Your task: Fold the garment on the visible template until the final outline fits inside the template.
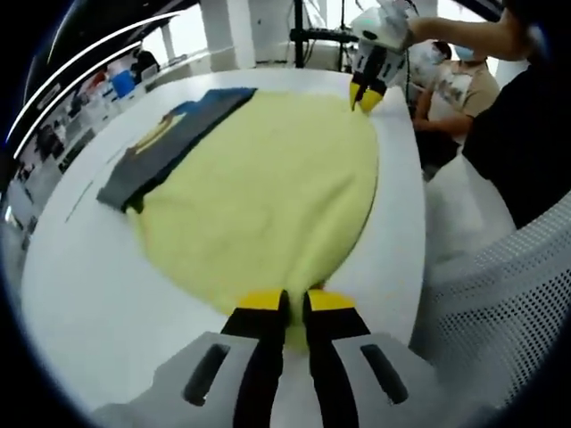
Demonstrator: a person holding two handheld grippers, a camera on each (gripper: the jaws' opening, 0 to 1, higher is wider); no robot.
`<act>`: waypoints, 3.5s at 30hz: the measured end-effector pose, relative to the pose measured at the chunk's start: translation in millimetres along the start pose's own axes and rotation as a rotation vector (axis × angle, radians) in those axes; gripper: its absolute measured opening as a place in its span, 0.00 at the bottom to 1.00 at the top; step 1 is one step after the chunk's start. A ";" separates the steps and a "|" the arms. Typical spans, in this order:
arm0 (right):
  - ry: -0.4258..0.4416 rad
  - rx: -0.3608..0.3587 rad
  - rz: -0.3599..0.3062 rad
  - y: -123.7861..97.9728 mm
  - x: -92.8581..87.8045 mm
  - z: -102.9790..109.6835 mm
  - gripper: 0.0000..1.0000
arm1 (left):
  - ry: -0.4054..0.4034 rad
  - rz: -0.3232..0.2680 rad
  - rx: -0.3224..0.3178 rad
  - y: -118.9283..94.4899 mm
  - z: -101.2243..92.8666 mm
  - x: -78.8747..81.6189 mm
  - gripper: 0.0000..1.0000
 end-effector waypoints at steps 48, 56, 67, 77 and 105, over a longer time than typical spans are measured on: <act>0.061 0.062 -0.032 -86.2 21.1 28.6 0.00 | -0.095 0.122 0.017 -83.5 -18.2 15.0 0.01; 0.049 0.083 -0.035 -99.2 23.5 35.3 0.00 | -0.112 0.150 -0.019 -97.8 -21.8 16.1 0.01; 0.012 0.076 -0.023 -113.1 30.4 35.3 0.00 | -0.137 0.150 -0.022 -111.9 -19.2 23.0 0.01; -0.030 0.011 -0.015 -122.5 41.9 18.5 0.00 | -0.131 0.096 0.046 -122.7 -1.5 37.9 0.01; 0.020 -0.396 -0.147 -138.1 99.8 -71.8 0.00 | -0.134 -0.116 0.380 -140.5 94.0 98.4 0.00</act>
Point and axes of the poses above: the point that each gripper's makers call its tool centre point, and the gripper's own axes: y roughly forward along the fingers, z roughly to its left, x roughly out of its top, the point moved 8 cm from there along -y, roughly backward along the fingers, and after that the axes turned 11 degrees about z, right-handed, at the moved point
